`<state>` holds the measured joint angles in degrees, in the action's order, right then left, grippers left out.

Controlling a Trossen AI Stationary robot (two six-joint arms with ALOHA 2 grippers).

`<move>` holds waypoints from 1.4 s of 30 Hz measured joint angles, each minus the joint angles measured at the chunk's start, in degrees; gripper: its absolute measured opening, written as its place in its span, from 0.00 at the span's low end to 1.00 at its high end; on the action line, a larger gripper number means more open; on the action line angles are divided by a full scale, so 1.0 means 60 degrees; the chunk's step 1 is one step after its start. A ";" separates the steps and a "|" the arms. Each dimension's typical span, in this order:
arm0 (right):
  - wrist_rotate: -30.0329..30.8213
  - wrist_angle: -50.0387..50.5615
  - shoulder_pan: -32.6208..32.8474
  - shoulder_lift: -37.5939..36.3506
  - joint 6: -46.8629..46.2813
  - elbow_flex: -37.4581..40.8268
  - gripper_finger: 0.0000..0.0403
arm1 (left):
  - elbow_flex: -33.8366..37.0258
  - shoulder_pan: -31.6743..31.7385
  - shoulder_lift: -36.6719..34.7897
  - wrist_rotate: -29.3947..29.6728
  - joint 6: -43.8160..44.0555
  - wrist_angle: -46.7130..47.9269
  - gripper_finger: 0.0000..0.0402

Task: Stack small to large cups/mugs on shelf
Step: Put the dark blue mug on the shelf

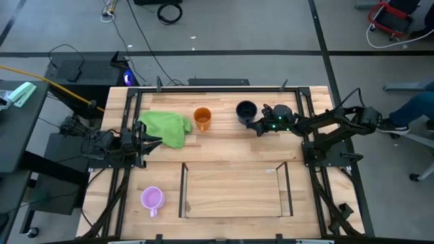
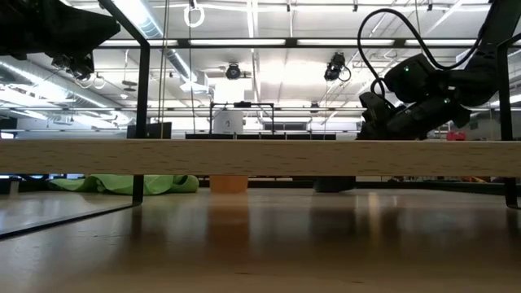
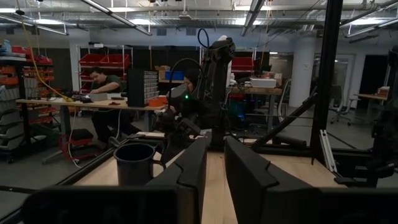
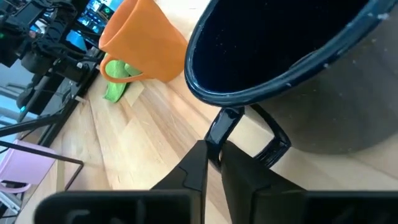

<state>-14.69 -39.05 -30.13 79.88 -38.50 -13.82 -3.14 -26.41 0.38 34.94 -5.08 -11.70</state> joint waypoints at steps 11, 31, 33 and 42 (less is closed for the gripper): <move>0.0118 -0.0011 0.0000 0.0000 0.0193 0.0000 0.06 | 0.0000 0.0000 0.0000 0.0001 -0.0001 0.0000 0.15; -0.1154 -0.0921 -0.0357 0.0007 0.0251 0.0000 0.00 | 0.0000 -0.0001 0.0000 0.0002 -0.0001 0.0000 0.14; -0.1287 -0.1108 -0.0357 0.0007 0.0208 0.0000 0.00 | 0.0000 0.0000 0.0000 0.0000 -0.0001 0.0000 0.14; -0.1817 -0.2088 -0.0353 0.0007 -0.0052 0.0000 0.00 | 0.0000 0.0000 0.0000 0.0000 -0.0001 0.0000 0.13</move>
<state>-25.59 -51.57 -32.25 79.92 -38.81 -13.82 -3.14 -26.41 0.38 34.94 -5.08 -11.70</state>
